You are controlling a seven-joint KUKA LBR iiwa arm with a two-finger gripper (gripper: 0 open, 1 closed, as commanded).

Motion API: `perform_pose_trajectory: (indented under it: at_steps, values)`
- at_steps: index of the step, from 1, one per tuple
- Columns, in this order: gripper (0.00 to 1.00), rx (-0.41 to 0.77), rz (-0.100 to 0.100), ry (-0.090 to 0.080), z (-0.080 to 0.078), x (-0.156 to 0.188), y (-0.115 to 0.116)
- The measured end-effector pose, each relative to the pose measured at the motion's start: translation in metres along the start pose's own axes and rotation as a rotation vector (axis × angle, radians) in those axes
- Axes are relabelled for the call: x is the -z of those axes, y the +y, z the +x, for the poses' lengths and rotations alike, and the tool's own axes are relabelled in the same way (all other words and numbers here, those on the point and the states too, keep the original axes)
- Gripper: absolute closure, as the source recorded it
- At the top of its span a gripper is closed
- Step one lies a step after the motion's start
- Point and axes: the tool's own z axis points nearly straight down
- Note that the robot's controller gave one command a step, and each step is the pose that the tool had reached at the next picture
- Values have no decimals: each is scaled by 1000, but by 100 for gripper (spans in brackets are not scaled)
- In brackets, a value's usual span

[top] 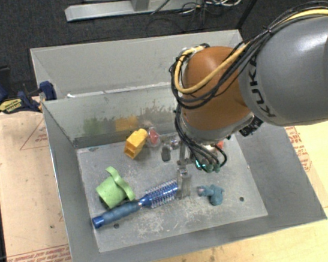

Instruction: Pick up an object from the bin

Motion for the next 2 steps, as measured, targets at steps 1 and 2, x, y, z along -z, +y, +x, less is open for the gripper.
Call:
perform_pose_trajectory:
  at_steps: [1, 2]
  values:
    - [0, -119, 0, -1, -9, -105, 25]
    - [100, -122, 2, -6, -11, -102, 23]
